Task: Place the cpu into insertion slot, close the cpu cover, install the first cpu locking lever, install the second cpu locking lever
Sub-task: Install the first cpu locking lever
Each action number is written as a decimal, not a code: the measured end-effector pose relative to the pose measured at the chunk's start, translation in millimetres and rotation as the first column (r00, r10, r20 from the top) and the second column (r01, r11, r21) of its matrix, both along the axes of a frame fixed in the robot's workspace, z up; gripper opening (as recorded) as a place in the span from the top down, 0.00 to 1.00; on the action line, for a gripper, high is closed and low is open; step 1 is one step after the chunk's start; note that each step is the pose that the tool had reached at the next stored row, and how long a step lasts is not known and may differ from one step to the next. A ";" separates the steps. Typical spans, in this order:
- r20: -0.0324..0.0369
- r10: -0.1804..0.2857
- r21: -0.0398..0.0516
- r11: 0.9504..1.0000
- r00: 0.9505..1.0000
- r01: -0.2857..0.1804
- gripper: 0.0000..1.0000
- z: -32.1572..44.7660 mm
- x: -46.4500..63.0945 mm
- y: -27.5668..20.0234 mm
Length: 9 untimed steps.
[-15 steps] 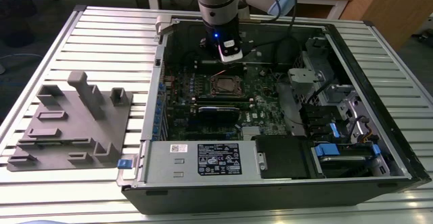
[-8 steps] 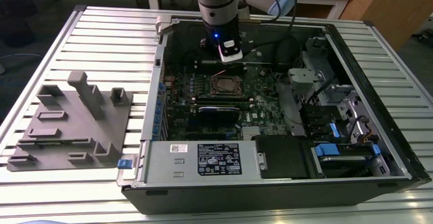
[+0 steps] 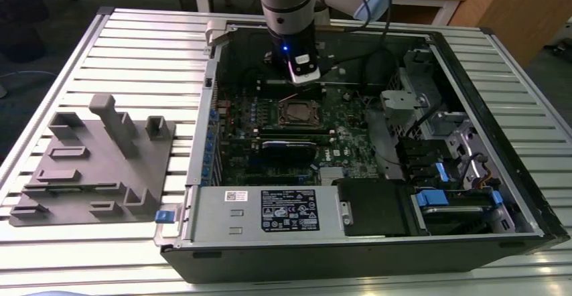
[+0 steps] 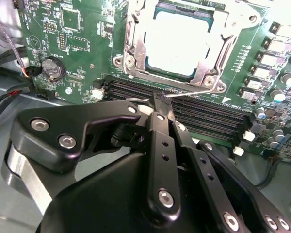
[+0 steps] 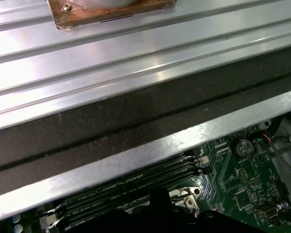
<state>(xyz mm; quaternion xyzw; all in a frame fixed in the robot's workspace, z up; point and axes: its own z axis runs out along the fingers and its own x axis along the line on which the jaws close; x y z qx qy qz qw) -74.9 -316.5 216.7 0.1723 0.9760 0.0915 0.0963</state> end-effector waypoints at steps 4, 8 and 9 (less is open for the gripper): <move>0.000 -0.012 0.000 1.000 1.000 0.012 0.89 -0.8 -0.2 1.7; 0.000 -0.021 0.000 1.000 1.000 0.021 0.89 -1.4 -0.5 2.6; 0.000 -0.023 0.000 1.000 1.000 0.023 0.89 -1.6 -0.6 2.8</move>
